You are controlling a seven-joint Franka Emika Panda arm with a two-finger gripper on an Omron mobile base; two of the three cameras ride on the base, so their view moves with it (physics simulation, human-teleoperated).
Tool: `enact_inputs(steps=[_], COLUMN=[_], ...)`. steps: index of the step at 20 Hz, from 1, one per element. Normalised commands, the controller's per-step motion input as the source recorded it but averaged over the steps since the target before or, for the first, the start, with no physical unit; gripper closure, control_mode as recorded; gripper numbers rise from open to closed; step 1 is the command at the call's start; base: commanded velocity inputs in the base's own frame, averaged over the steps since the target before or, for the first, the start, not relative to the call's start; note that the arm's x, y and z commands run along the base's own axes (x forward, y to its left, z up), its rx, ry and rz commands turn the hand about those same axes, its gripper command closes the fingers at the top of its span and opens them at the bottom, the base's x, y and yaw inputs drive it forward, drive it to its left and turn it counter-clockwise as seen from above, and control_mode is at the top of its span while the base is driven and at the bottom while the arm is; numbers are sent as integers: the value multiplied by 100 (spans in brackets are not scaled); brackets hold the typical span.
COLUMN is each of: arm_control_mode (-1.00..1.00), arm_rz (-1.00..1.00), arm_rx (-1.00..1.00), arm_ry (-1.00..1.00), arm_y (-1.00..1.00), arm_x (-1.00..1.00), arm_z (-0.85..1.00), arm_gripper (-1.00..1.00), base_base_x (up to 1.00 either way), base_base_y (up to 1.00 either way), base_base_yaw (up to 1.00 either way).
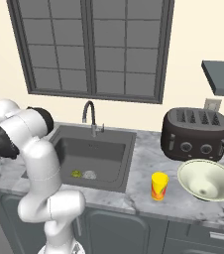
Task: Remove the garlic and broccoli from the sink. Then move the bowl and cup from the counter to the sink for washing.
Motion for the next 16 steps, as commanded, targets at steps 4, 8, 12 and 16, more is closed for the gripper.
enact_inputs(steps=[4, 8, 12, 16], arm_control_mode=[-100, -100, -100, -100], arm_rz=[-1, -2, 0, 0], arm_rx=[0, 0, 0, 0], arm_ry=[0, 4, 3, 3], arm_y=[-16, -21, -26, -31], arm_x=[-8, -6, -7, -6], arm_z=[31, 25, 18, 16], arm_gripper=[-100, -100, -100, -100], base_base_x=[0, 0, 0, 0], base_base_y=[0, 0, 0, 0], base_base_yaw=[0, 0, 0, 0])
